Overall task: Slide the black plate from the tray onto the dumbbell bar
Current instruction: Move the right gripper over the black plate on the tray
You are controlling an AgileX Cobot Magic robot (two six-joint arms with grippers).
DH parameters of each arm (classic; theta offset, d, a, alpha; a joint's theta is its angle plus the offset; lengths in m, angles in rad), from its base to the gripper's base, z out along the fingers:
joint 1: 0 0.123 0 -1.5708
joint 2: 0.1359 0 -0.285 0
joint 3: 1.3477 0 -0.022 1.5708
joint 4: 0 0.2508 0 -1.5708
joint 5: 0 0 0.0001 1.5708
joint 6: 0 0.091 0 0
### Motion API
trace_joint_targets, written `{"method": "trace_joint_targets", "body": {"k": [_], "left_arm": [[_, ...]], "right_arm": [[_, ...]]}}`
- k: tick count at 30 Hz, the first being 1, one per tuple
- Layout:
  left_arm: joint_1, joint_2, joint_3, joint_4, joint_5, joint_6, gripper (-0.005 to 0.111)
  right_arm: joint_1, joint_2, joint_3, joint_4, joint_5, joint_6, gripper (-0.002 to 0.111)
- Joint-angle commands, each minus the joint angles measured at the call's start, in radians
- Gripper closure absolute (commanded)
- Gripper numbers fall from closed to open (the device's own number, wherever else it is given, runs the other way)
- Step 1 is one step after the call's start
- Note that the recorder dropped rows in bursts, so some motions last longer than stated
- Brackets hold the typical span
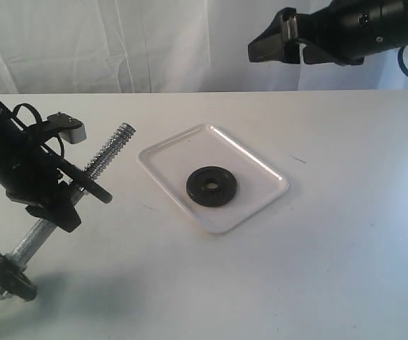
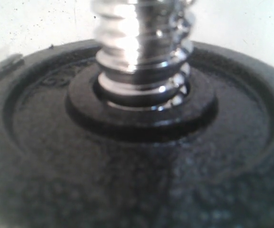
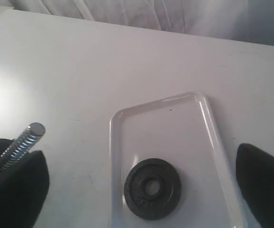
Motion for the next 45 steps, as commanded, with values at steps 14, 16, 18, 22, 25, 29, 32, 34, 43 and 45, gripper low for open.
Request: {"method": "trace_joint_targets", "body": {"k": [14,16,18,22,25,29,32,34,43,45], "left_arm": [[-0.002,-0.058,-0.017,-0.087,0.072,-0.040,0.107],[-0.002,-0.058,-0.017,-0.087,0.082,-0.040,0.107],[-0.002,-0.058,-0.017,-0.087,0.095,-0.040,0.107],[-0.002,-0.058,-0.017,-0.087,0.116,-0.040,0.107],[-0.002,-0.058,-0.017,-0.087,0.117,-0.040,0.107],[-0.002,-0.058,-0.017,-0.087,0.116,-0.042,0.107],[-0.002,-0.058,-0.017,-0.085,0.114,-0.042,0.107],[-0.002,-0.058,-0.017,-0.083,0.114,-0.042,0.107],[-0.002,-0.058,-0.017,-0.081,0.114,-0.040,0.107],[-0.002,-0.058,-0.017,-0.081,0.114,-0.040,0.107]], "right_arm": [[0.236,0.230,-0.254,-0.456,0.078,0.170,0.003],[0.265,0.275,-0.281,-0.493,0.076,0.170,0.003],[0.286,0.312,-0.300,-0.515,0.076,0.172,0.003],[0.311,0.385,-0.322,-0.580,0.080,0.246,0.003],[0.319,0.430,-0.322,-0.605,0.087,0.262,0.003],[0.328,0.472,-0.322,-0.628,0.085,0.265,0.003],[0.328,0.494,-0.324,-0.632,0.077,0.330,0.003],[0.328,0.508,-0.330,-0.635,0.087,0.332,0.003],[0.330,0.508,-0.338,-0.622,0.102,0.323,0.003],[0.330,0.508,-0.338,-0.613,0.105,0.321,0.003]]}}
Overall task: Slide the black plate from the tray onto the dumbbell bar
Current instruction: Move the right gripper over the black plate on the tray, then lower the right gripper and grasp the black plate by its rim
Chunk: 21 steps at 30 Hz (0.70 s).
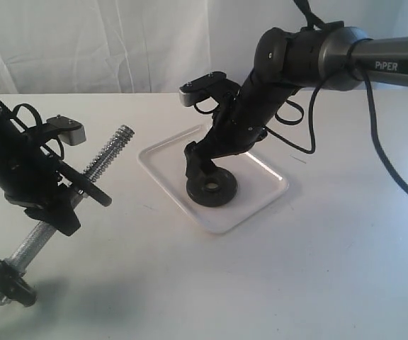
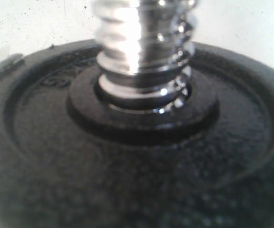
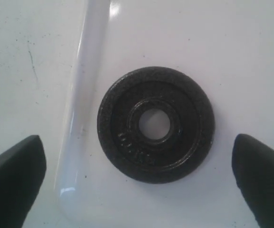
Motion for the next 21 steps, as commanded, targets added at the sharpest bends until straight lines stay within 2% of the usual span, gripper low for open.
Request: {"method": "trace_joint_targets", "body": {"k": [1,21], "left_arm": [[0.001,-0.058,-0.017,-0.083,0.080,-0.017,0.107],[0.001,-0.058,-0.017,-0.083,0.087,-0.017,0.107]], "right_arm": [[0.003,-0.009,-0.005,0.021,0.014,0.001,0.003],[0.011,-0.009,-0.005,0.016,-0.003,0.016,0.003]]}}
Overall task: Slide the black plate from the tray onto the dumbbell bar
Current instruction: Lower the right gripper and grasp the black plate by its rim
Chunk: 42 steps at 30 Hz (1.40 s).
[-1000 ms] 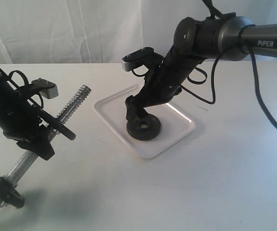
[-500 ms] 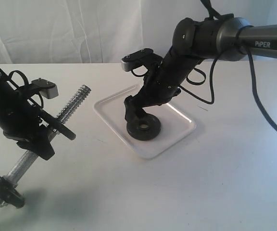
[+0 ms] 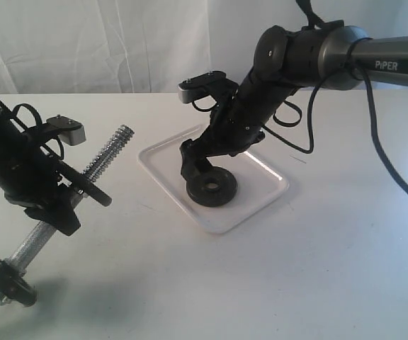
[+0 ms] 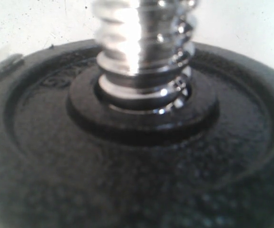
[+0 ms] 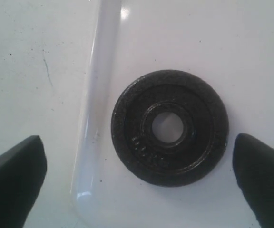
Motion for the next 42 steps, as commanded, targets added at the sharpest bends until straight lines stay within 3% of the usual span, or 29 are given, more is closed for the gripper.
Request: {"method": "trace_joint_targets", "body": {"k": [1,16,42], "left_arm": [[0.001,-0.058,-0.017,-0.083,0.089,-0.017,0.107],[0.001,-0.058,-0.017,-0.083,0.112,-0.039,0.107],[0.001,-0.058,-0.017,-0.066,0.086,-0.039,0.107]], "right_arm": [[0.011,-0.009,-0.005,-0.033,-0.015,0.001,0.003],[0.058,-0.003,-0.005,-0.194,-0.057,0.024,0.003],[0.063,0.124,-0.005,-0.193,-0.164,0.028,0.003]]}}
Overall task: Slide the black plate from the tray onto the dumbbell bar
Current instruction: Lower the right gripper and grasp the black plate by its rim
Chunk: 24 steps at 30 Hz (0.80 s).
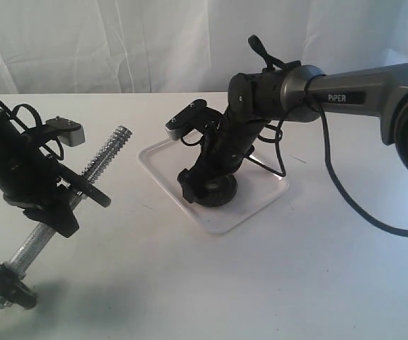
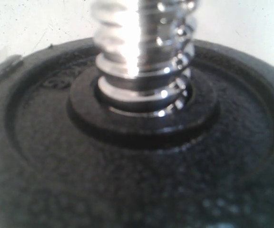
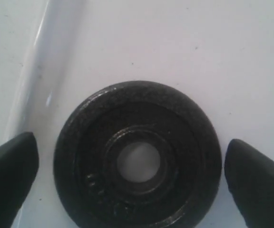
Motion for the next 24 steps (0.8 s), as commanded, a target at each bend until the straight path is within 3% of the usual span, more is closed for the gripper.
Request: {"method": "trace_joint_targets", "body": {"k": [1,16,19,24], "left_arm": [[0.001,-0.058,-0.017,-0.073,0.071,-0.016,0.107],[0.001,-0.058,-0.017,-0.069,0.067,-0.016,0.107],[0.001,-0.058,-0.017,-0.067,0.067,-0.016,0.107],[0.001,-0.058,-0.017,-0.067,0.067,-0.016,0.107]], "right_arm": [[0.004,0.005,-0.003,-0.007,-0.008,0.006,0.003],[0.022,0.047,-0.003,-0.054,0.105,0.032,0.006],[0.035,0.047,-0.003,-0.052,0.107,0.034,0.026],[0.039,0.047,-0.003,-0.038,0.107,0.089,0.073]]}}
